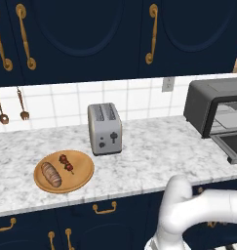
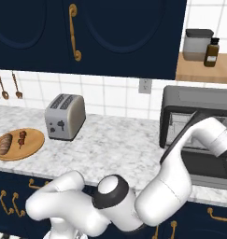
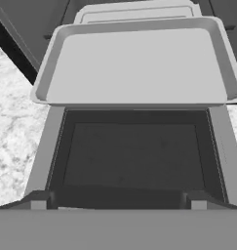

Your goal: Pick up the kebab skewer and baguette bread, and place them inside the toaster oven. Close the toaster oven door and start by setting the timer.

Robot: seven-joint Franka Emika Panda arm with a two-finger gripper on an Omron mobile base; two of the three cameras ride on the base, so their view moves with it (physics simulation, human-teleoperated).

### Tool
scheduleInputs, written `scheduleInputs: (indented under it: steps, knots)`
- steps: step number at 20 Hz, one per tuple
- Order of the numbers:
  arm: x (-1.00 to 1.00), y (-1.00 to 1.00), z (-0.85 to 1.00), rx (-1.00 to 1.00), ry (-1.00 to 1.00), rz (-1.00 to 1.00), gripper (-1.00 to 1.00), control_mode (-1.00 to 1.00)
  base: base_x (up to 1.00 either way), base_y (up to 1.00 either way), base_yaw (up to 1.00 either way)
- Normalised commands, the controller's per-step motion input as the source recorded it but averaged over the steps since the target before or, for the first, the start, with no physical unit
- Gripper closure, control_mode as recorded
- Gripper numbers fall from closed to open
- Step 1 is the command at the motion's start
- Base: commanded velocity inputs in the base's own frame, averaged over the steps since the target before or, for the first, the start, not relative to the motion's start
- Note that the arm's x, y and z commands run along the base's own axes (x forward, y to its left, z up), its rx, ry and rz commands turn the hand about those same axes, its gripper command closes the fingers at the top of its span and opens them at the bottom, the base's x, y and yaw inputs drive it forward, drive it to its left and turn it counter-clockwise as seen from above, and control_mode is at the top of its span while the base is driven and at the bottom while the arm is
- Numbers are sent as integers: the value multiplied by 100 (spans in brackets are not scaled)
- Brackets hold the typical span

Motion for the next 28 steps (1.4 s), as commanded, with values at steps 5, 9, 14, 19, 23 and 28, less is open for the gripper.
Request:
scheduleInputs:
  steps: [5, 9, 14, 19, 23, 28]
  knots:
    - [-30, 96, 11, 0, 0, 0, -100, -100, 0, 0, 0]
    - [-13, 100, 4, -1, 0, 0, -100, -100, 0, 0, 0]
    - [-11, 100, 0, -4, 0, 0, -100, -100, 0, 0, 0]
    - [-4, 100, 0, -3, 1, 0, -100, -100, 0, 0, 0]
    - [0, 100, 0, -1, 2, 0, -100, -100, 0, 0, 0]
    - [0, 100, 0, -3, 2, 0, -100, -100, 0, 0, 0]
